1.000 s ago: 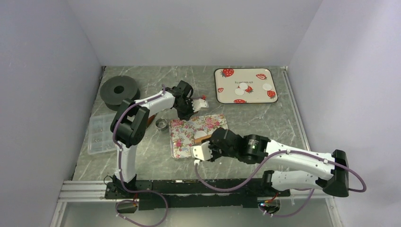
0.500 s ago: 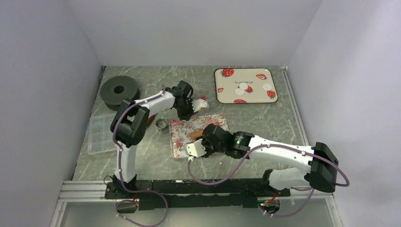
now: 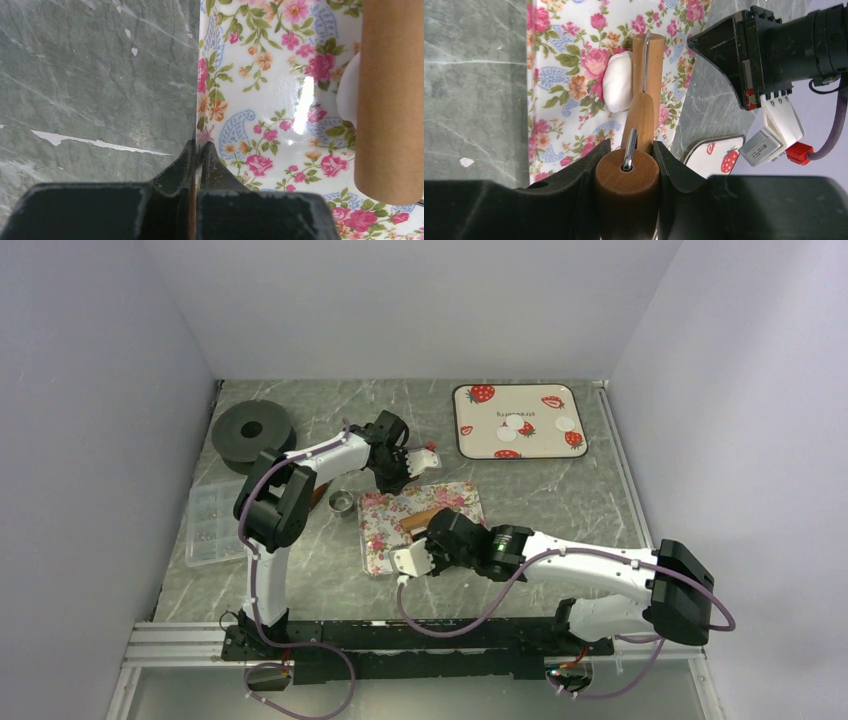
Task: Roll out the dumpling wrappers from the dough
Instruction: Flatten out the dough on the work surface.
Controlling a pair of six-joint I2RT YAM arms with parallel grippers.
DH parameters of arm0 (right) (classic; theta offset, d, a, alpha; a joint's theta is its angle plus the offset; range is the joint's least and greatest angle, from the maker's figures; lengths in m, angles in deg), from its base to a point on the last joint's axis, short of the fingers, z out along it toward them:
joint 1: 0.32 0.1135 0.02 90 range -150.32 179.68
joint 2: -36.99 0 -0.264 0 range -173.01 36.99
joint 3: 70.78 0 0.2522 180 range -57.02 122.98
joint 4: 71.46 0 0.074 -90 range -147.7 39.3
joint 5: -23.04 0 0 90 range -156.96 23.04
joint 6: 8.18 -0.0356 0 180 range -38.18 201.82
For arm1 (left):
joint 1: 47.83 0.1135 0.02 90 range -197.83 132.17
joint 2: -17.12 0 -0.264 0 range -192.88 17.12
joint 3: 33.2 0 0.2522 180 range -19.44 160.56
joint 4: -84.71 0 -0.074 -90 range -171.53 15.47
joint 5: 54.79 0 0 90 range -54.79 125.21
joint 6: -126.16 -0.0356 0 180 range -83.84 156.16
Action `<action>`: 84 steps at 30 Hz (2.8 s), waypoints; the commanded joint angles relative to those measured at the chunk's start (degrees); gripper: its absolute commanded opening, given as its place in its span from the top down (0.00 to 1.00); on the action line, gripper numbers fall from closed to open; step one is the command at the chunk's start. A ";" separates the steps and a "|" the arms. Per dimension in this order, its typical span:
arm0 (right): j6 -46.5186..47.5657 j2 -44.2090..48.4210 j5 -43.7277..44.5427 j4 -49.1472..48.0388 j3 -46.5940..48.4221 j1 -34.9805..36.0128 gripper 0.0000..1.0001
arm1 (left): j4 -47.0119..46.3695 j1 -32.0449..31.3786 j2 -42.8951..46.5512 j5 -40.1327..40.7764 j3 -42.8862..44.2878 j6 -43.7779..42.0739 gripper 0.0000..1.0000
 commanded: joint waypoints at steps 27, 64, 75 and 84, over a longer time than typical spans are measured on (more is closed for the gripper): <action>-8.07 5.02 2.83 15.30 -3.91 8.02 1.00 | 2.48 -1.08 -5.60 3.56 -3.67 -0.19 1.00; 4.18 -3.00 -4.58 3.45 8.65 -2.92 1.00 | 2.68 -1.07 -5.59 3.62 -4.08 -0.52 1.00; 1.97 -3.22 -0.79 7.70 1.71 0.44 1.00 | 2.59 -1.08 -5.81 3.56 -3.94 -0.56 1.00; -0.05 -0.36 -0.08 10.50 -1.10 2.67 1.00 | 2.28 -1.08 -5.64 4.09 -4.15 -0.89 1.00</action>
